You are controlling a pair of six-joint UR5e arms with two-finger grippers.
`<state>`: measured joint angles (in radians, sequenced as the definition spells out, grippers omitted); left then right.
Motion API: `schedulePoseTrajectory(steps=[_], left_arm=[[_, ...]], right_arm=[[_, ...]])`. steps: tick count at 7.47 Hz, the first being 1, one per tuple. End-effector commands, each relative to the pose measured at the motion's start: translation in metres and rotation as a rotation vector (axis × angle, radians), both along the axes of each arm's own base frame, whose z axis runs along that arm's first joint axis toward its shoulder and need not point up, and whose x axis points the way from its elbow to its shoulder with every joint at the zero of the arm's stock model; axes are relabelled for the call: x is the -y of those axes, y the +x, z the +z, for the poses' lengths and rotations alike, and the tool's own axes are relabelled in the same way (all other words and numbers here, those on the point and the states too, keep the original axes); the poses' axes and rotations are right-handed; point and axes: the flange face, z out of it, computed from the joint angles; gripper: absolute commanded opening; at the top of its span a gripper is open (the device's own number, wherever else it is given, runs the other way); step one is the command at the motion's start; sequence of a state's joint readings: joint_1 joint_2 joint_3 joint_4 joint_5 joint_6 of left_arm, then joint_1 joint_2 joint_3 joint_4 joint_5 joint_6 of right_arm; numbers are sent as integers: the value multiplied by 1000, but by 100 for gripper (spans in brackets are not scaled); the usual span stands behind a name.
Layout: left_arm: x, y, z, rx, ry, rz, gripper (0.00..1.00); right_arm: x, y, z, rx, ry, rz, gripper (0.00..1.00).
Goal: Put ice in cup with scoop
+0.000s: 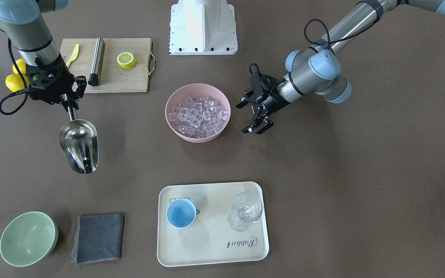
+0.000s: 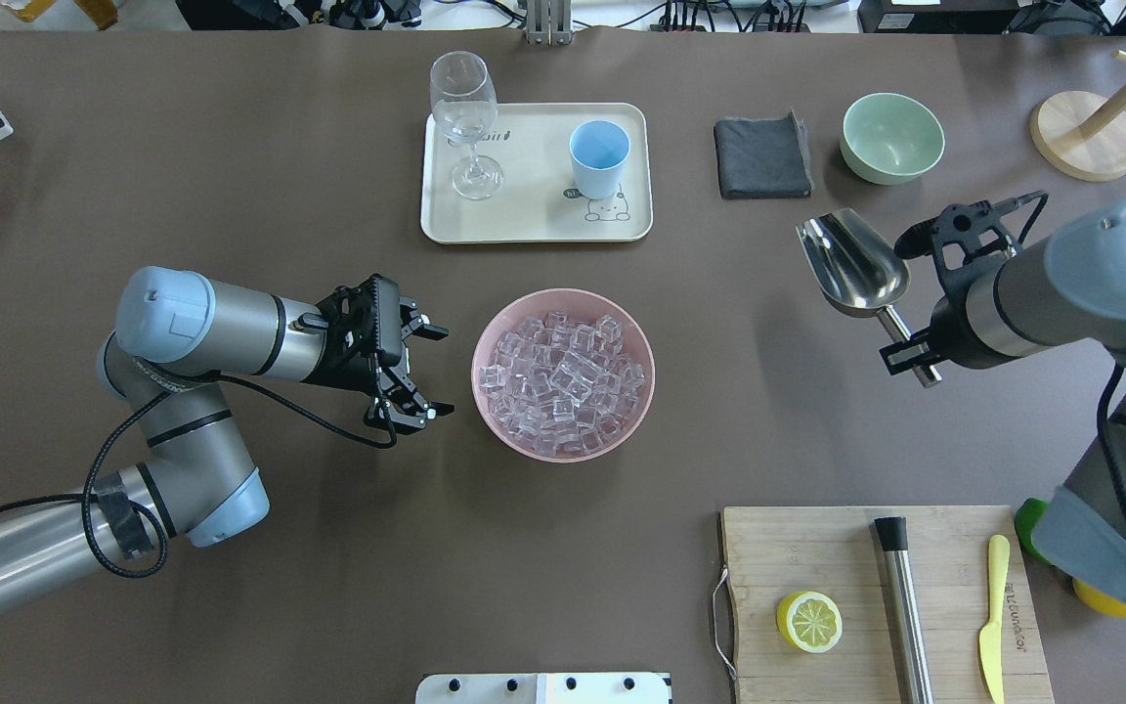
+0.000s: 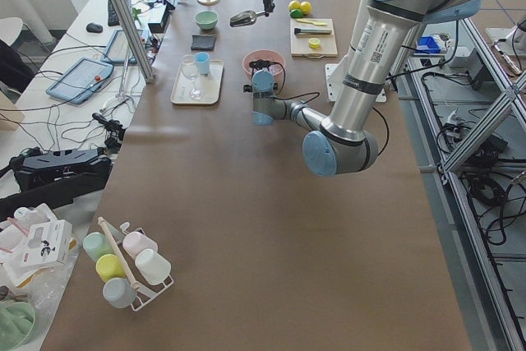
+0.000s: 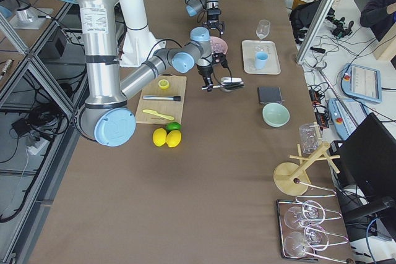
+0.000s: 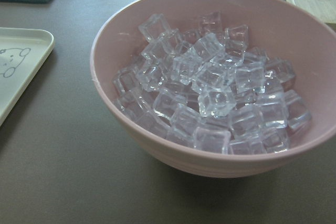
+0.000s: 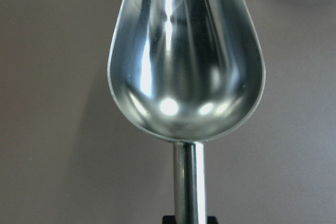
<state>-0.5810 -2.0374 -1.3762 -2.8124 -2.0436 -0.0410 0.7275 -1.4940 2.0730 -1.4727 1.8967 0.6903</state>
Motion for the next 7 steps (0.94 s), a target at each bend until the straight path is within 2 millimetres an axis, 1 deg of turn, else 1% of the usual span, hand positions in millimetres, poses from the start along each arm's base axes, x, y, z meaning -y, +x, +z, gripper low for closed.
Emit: schedulePoseTrajectory(steps=[1, 2, 3, 4, 5, 6, 7], left_arm=[[-1, -1, 2, -17, -17, 1, 98], [-3, 3, 4, -19, -16, 7, 98], [-2, 5, 3, -27, -10, 7, 98], [-3, 5, 2, -34, -3, 9, 98], [-2, 7, 0, -42, 4, 6, 98], [-1, 14, -2, -49, 9, 6, 98], [-1, 15, -1, -49, 9, 6, 98]], right_arm=[[76, 58, 35, 25, -28, -69, 0], [81, 58, 39, 20, -21, -82, 0], [82, 63, 36, 25, 1, -92, 0], [83, 69, 31, 16, 68, -148, 0], [85, 70, 18, 1, 140, -235, 0], [91, 66, 2, -33, 234, -366, 0], [89, 63, -21, -11, 315, -482, 0]])
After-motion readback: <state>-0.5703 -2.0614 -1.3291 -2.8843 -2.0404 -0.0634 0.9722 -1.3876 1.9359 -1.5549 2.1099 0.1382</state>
